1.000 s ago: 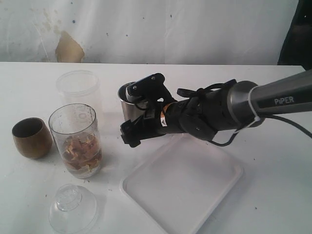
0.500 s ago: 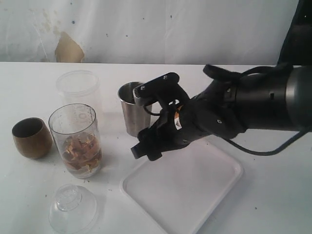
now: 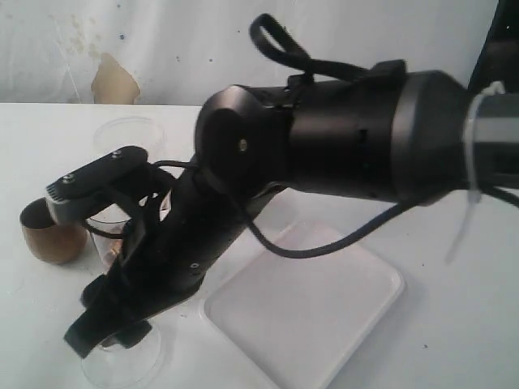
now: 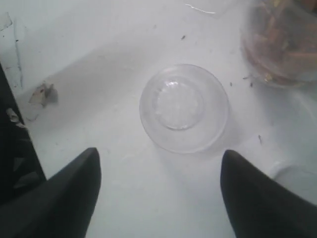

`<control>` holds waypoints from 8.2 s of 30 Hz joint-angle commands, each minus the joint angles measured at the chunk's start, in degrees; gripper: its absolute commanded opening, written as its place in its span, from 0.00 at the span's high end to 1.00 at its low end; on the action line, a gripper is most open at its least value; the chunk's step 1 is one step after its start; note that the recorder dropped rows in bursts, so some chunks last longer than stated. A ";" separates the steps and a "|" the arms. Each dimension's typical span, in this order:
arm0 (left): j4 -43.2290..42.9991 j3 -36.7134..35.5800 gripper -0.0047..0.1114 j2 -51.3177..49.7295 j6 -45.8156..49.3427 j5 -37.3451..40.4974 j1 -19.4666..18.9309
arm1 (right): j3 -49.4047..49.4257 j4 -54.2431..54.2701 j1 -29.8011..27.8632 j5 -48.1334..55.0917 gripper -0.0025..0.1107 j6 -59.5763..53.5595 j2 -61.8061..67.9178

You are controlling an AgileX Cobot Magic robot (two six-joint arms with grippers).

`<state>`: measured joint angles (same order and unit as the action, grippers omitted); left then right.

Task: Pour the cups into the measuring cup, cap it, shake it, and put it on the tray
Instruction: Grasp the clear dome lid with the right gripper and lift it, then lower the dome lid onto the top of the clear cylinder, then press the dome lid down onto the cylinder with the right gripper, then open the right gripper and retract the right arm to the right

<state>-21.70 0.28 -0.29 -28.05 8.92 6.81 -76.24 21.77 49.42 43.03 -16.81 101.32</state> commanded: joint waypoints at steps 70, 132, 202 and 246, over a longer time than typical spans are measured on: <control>-0.21 -0.28 0.96 0.29 0.00 -0.27 0.29 | -54.64 -18.30 -4.93 26.94 0.98 12.99 20.86; -0.21 -0.28 0.96 0.29 0.00 -0.27 0.29 | -49.61 -17.27 -4.82 26.94 0.98 11.05 19.29; -0.21 -0.28 0.96 0.29 0.00 -0.27 0.29 | -36.62 -13.41 -4.82 13.25 0.21 11.27 10.96; -7.63 -0.28 0.96 -10.80 -21.28 -22.82 1.05 | 76.24 -11.81 -15.83 -83.30 0.98 16.81 -55.51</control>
<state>-20.60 0.28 -6.99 -43.84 -9.40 7.03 -0.45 11.34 33.81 -43.95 1.59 49.19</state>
